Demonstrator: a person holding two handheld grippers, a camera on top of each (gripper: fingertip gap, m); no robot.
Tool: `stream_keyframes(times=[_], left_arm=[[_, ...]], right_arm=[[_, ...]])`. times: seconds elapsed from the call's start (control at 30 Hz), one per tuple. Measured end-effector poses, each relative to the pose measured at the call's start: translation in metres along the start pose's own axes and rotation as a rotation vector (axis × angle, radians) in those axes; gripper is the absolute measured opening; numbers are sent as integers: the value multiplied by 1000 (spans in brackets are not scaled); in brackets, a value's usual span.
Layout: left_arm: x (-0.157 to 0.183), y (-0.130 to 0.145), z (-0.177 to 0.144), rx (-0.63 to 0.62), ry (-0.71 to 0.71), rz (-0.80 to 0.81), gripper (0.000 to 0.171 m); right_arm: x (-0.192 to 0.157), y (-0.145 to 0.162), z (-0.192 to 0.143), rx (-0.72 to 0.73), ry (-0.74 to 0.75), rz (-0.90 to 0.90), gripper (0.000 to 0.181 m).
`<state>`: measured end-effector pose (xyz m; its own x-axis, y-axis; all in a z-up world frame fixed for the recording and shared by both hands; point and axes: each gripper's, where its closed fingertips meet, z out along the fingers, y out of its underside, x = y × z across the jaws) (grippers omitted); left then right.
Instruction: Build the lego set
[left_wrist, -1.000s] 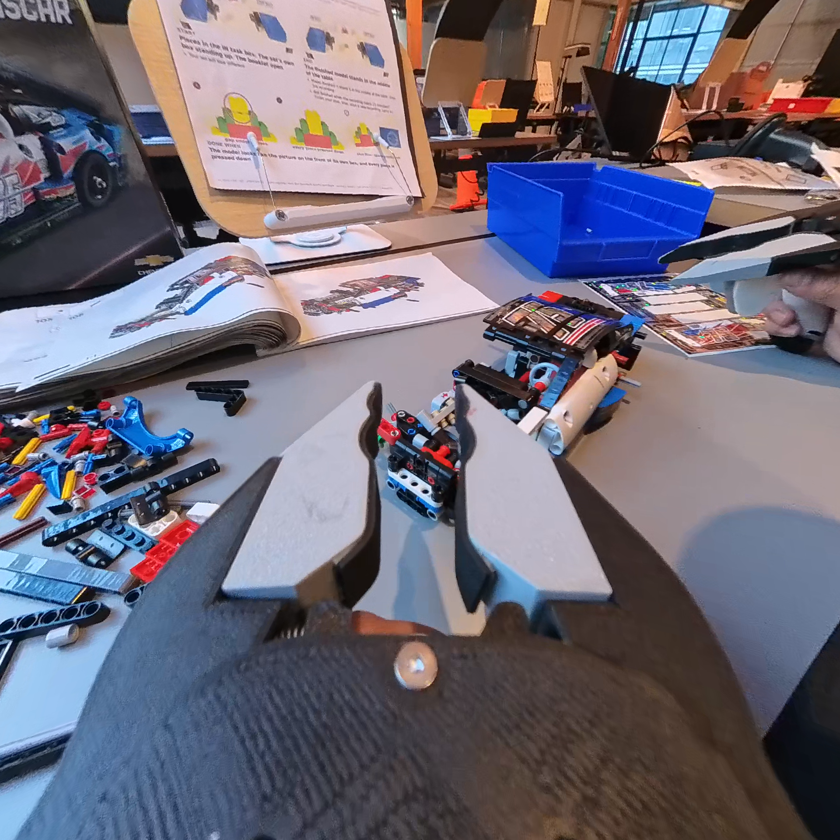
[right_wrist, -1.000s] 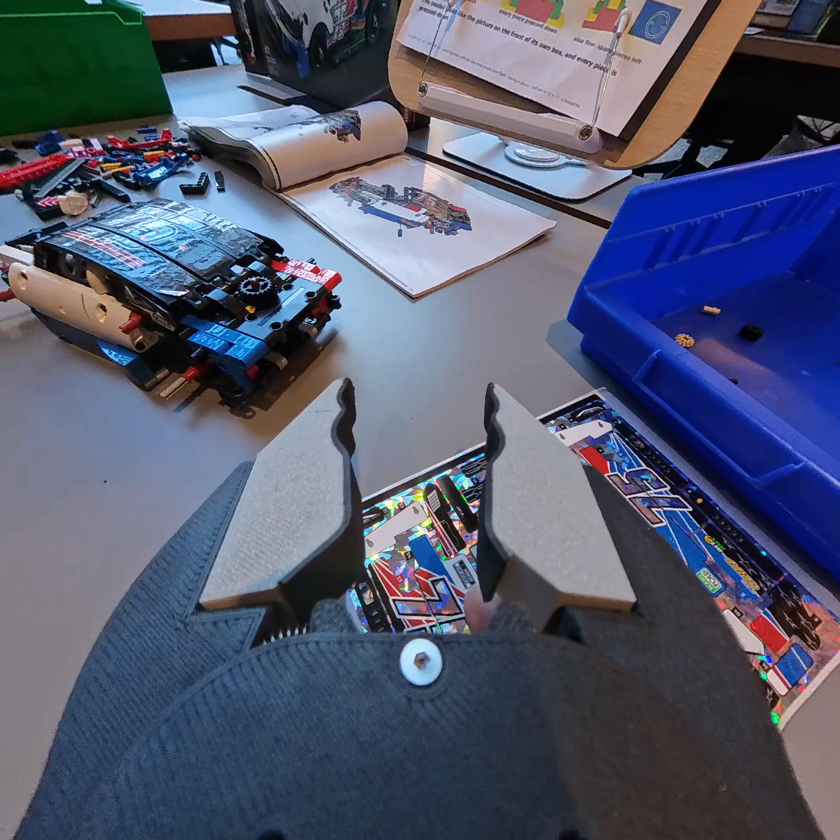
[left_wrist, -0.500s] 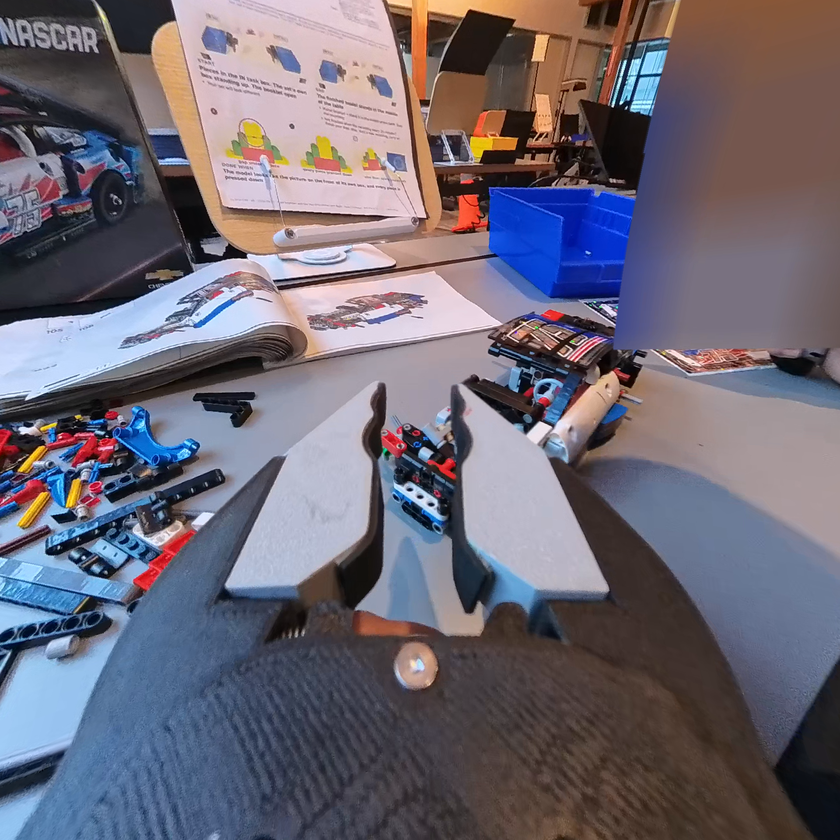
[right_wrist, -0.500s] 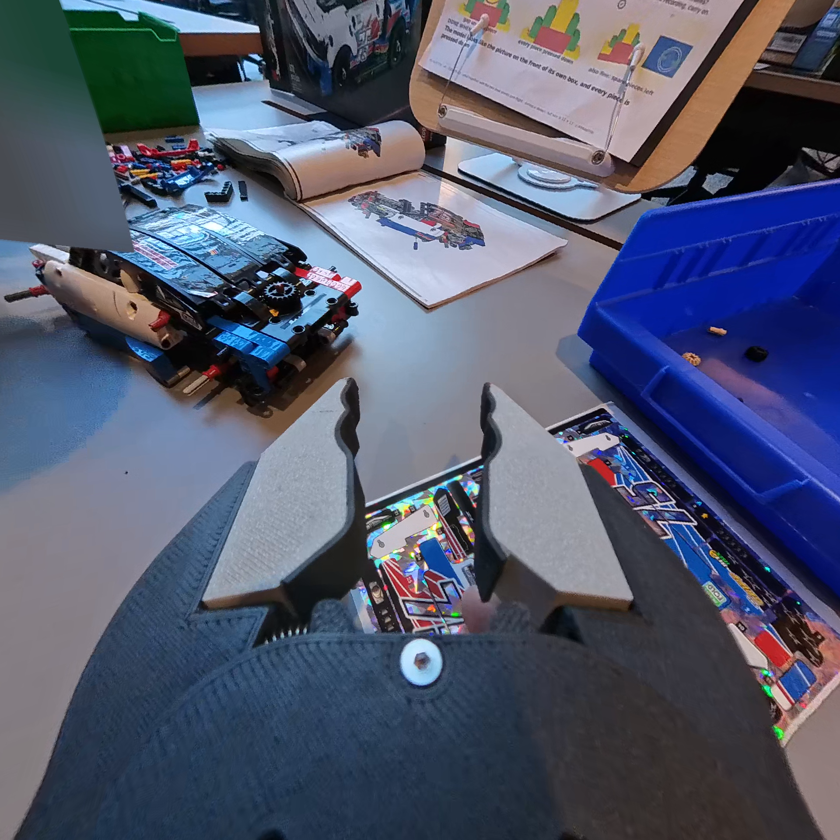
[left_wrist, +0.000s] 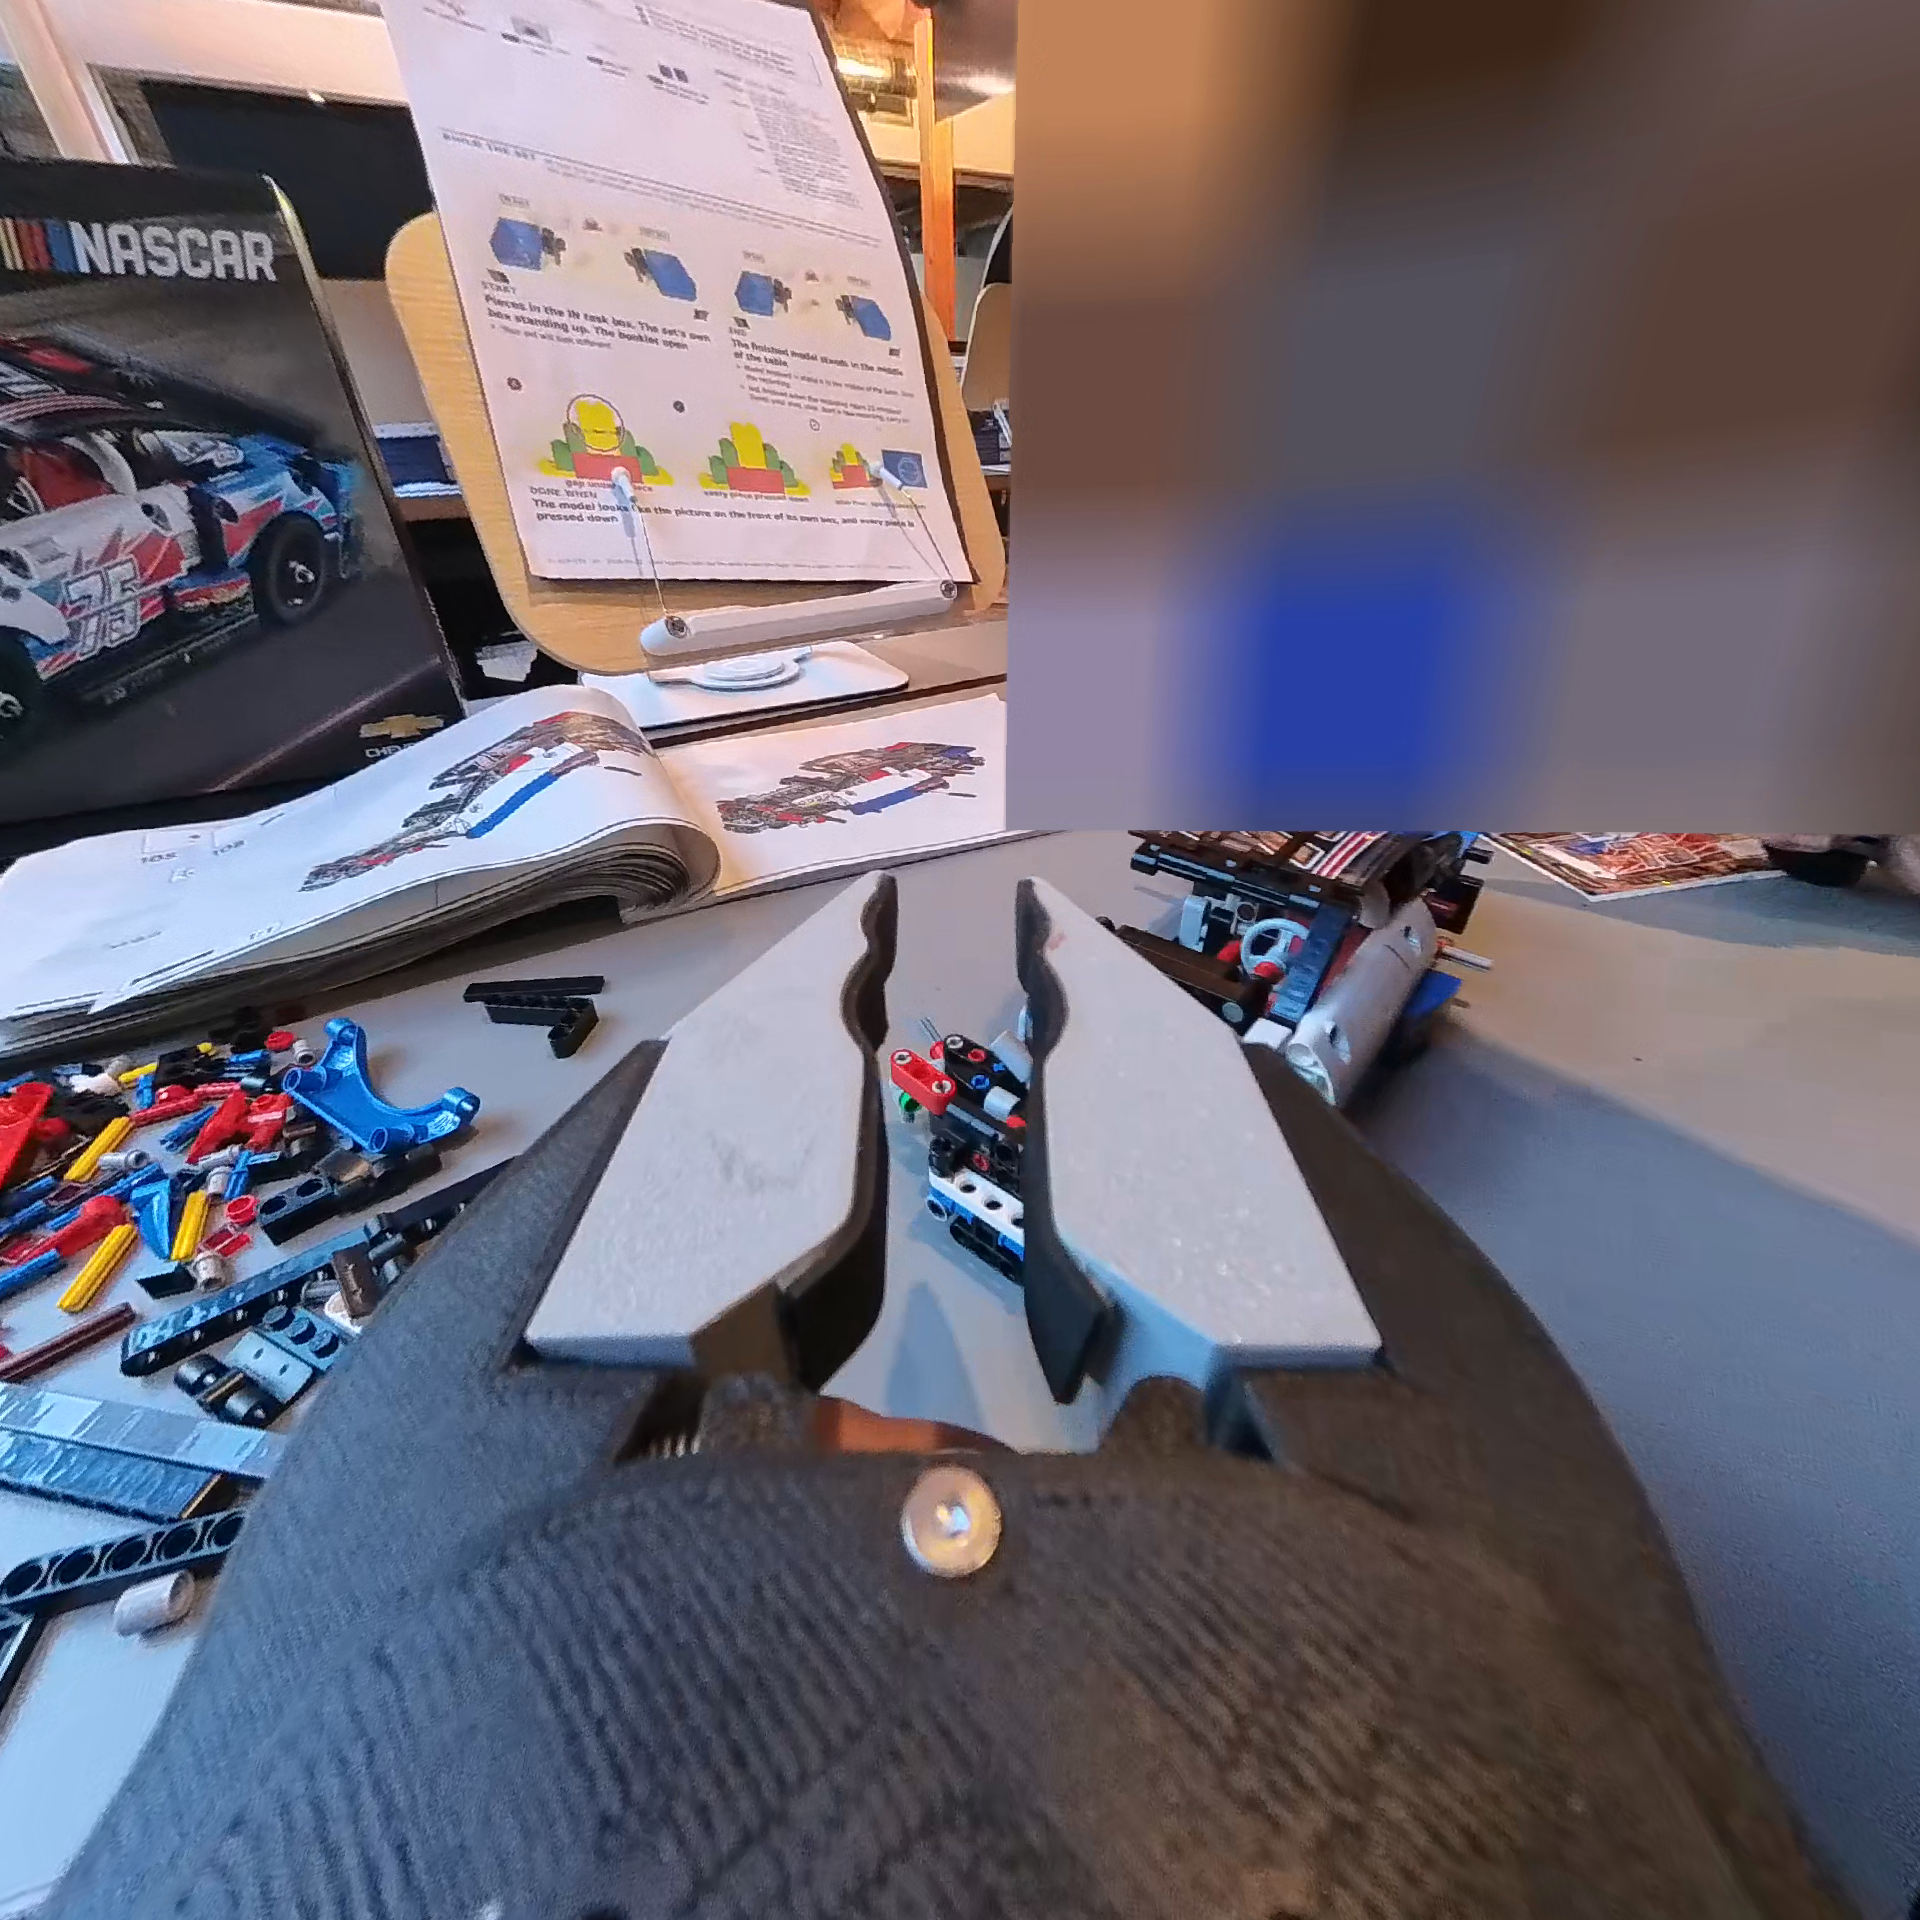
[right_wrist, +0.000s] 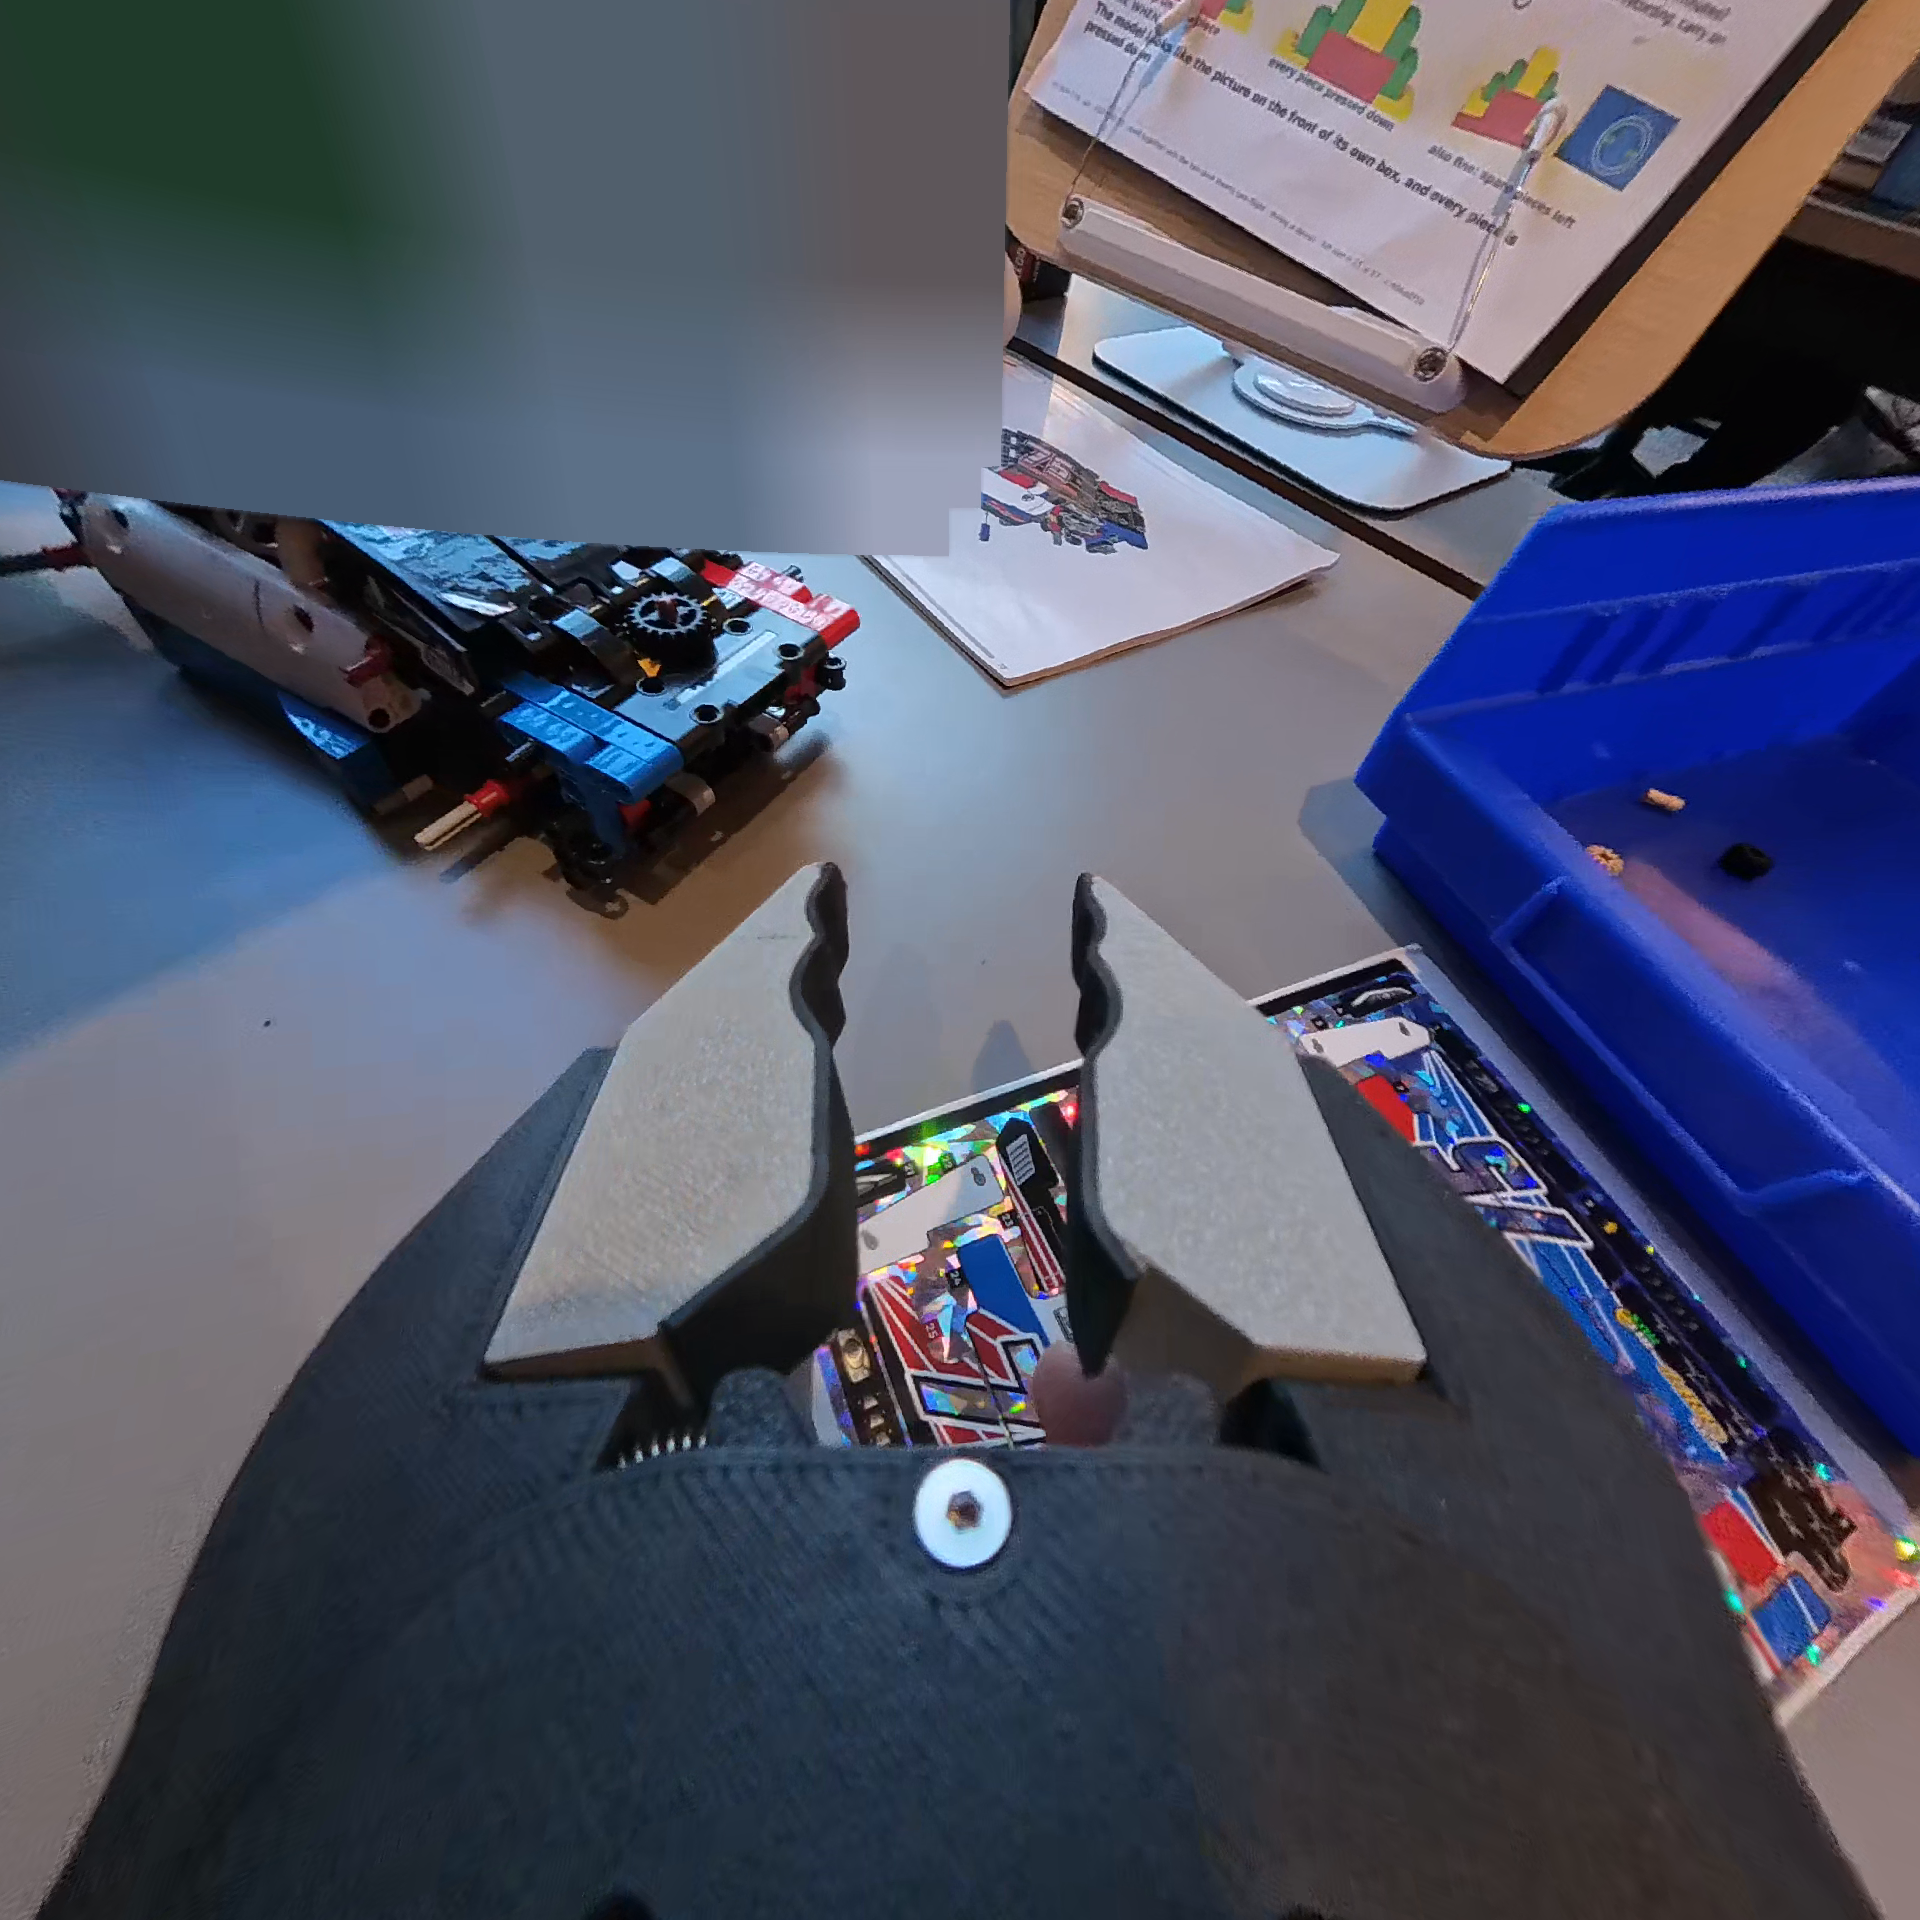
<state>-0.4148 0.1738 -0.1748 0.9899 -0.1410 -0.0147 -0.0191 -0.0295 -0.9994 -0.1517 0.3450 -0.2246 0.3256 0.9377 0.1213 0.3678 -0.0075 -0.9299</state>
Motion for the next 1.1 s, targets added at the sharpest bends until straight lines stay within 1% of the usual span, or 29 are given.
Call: stream_keyframes(times=[0.23, 0.43, 0.63, 0.8, 0.87, 1.0, 1.1], left_arm=[[-1, -1, -1, 8, -4, -3, 20], [-2, 0, 0, 3, -14, 3, 20], [1, -3, -5, 25, -24, 16, 20], [3, -1, -11, 9, -32, 2, 21], [2, 2, -15, -13, -45, -18, 22], [-8, 14, -30, -102, -76, -90, 27], [-33, 19, -52, -168, -161, -108, 29]], right_arm=[[-2, -1, -1, 10, -10, -7, 45], [1, -4, -5, 26, 3, -2, 40], [1, -5, -7, 32, 17, -18, 30], [1, -4, -11, 41, 21, -27, 8], [0, -4, -12, 45, 19, -26, 6], [0, -4, -12, 50, 19, -26, 6], [1, -5, -14, 59, 39, -37, 6]])
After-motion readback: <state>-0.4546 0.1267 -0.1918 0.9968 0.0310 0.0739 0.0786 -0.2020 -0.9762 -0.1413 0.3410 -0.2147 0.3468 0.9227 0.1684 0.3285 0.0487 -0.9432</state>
